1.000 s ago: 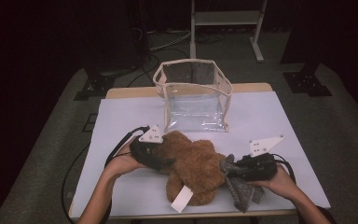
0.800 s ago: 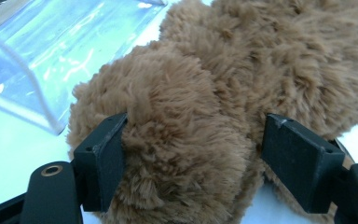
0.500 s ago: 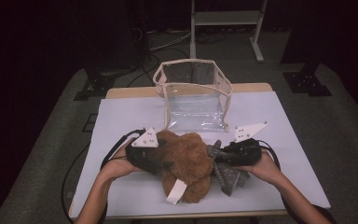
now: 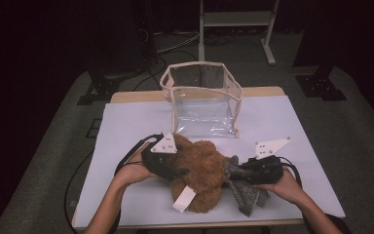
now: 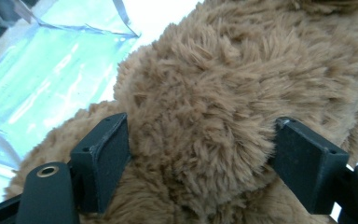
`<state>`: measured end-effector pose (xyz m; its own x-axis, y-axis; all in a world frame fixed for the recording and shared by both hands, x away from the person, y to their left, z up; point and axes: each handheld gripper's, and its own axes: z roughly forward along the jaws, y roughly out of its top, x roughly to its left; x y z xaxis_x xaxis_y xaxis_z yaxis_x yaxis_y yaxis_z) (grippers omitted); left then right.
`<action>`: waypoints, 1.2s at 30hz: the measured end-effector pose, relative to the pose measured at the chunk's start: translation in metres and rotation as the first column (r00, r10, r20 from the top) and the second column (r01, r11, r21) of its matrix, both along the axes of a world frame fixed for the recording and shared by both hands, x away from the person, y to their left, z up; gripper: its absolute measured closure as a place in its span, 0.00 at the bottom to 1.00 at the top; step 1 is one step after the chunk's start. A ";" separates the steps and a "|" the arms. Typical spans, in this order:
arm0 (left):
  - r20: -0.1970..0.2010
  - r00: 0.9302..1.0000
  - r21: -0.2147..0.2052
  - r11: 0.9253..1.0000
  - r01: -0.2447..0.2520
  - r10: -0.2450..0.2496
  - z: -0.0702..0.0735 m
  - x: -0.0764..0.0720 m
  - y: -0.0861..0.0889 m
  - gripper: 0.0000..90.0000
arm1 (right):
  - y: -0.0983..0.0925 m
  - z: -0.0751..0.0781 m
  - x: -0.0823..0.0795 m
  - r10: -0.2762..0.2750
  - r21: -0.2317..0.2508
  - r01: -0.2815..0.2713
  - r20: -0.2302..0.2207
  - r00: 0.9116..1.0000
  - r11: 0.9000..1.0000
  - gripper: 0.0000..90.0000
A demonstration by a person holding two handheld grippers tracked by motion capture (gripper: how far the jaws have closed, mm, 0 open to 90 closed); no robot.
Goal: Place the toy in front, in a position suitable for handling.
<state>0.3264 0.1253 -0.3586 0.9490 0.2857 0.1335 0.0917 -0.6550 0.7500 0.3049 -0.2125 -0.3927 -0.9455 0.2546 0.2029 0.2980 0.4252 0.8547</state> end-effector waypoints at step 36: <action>-0.167 0.982 -0.137 0.984 -0.114 0.090 -0.037 0.015 0.064 0.28 | 0.017 -0.003 0.019 -0.093 0.016 0.093 0.008 0.996 0.996 0.82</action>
<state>0.3415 0.1891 -0.3955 0.9196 0.3871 -0.0668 0.2782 -0.5216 0.8066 0.3238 -0.1958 -0.3958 -0.9197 0.3385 0.1990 0.3278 0.3826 0.8638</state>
